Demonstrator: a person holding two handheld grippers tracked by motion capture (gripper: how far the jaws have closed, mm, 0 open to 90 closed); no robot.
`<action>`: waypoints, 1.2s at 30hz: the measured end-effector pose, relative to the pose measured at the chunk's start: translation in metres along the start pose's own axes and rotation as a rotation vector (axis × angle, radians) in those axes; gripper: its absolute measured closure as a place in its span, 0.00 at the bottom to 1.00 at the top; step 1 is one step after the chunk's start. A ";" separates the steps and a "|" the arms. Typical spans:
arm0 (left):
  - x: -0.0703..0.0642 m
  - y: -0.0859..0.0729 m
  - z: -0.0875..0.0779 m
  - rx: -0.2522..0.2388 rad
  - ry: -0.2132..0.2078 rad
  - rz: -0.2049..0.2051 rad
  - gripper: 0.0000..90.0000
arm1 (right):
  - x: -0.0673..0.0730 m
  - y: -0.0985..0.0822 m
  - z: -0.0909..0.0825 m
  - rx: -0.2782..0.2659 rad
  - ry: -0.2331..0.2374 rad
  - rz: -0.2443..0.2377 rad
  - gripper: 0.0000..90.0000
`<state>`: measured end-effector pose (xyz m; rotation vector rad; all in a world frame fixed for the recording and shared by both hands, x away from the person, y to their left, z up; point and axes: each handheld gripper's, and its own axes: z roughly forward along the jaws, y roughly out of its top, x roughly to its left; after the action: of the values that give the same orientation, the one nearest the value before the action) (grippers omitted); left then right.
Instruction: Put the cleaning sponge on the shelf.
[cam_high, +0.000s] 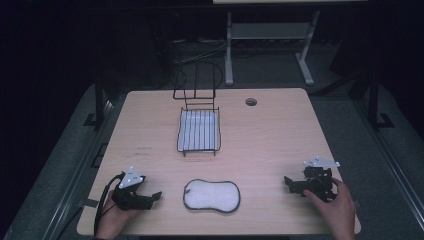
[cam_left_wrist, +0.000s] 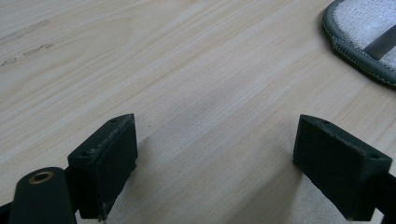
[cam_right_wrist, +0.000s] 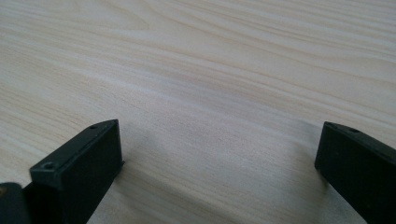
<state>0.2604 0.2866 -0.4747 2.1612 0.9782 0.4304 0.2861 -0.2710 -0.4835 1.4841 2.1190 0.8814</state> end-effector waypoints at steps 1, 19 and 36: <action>0.000 0.000 0.000 0.000 0.000 0.000 0.14 | 0.000 0.000 0.000 0.000 0.000 0.000 0.00; -0.012 0.015 -0.008 0.002 -0.091 -0.010 0.58 | 0.000 0.000 0.000 -0.002 0.000 0.001 0.00; -0.046 0.042 -0.003 -0.022 -0.286 0.018 1.00 | 0.000 0.000 0.000 -0.002 0.000 0.004 0.00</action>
<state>0.2504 0.2343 -0.4427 2.1400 0.7912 0.1328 0.2865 -0.2706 -0.4835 1.4879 2.1159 0.8847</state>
